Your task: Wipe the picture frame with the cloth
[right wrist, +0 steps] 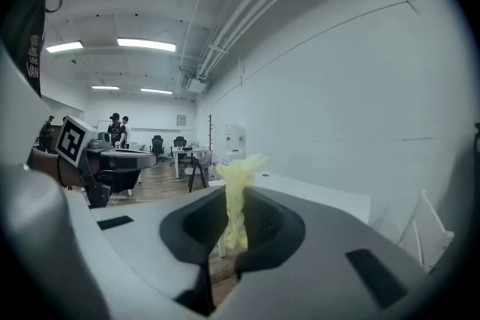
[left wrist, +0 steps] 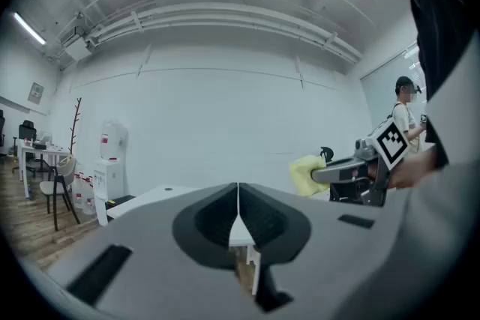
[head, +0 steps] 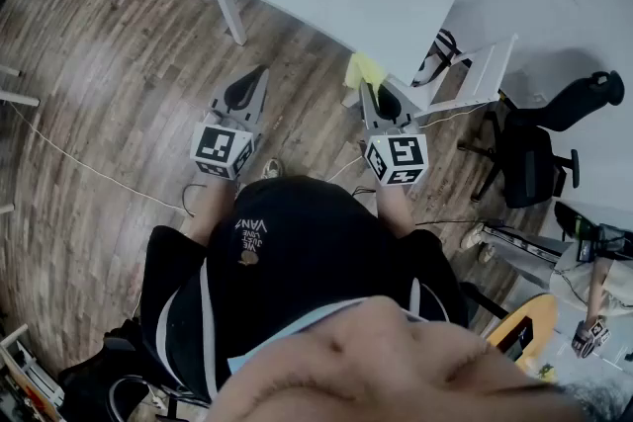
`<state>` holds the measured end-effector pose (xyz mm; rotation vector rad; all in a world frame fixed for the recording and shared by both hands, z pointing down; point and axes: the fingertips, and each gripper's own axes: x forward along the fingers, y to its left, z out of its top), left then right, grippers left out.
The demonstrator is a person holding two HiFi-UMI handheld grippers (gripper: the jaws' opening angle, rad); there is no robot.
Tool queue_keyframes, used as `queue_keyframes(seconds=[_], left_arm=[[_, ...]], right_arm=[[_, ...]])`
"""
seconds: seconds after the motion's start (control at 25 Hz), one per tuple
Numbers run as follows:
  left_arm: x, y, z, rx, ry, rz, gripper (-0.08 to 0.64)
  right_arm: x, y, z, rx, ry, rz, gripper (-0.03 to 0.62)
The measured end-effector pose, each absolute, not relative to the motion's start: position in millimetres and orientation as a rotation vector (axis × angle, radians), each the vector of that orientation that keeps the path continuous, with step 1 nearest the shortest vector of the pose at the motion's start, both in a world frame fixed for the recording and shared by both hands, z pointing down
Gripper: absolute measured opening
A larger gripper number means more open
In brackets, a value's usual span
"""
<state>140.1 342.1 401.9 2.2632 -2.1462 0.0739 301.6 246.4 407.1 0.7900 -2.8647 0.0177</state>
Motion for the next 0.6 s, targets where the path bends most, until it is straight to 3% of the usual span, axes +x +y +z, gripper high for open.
queue_keyframes(seconds=[0.6], left_arm=[[78.7, 332.2, 412.1, 2.366, -2.031, 0.079, 0.017]], right_arm=[[250.5, 246.5, 407.9, 0.942, -2.855, 0.072, 0.044]])
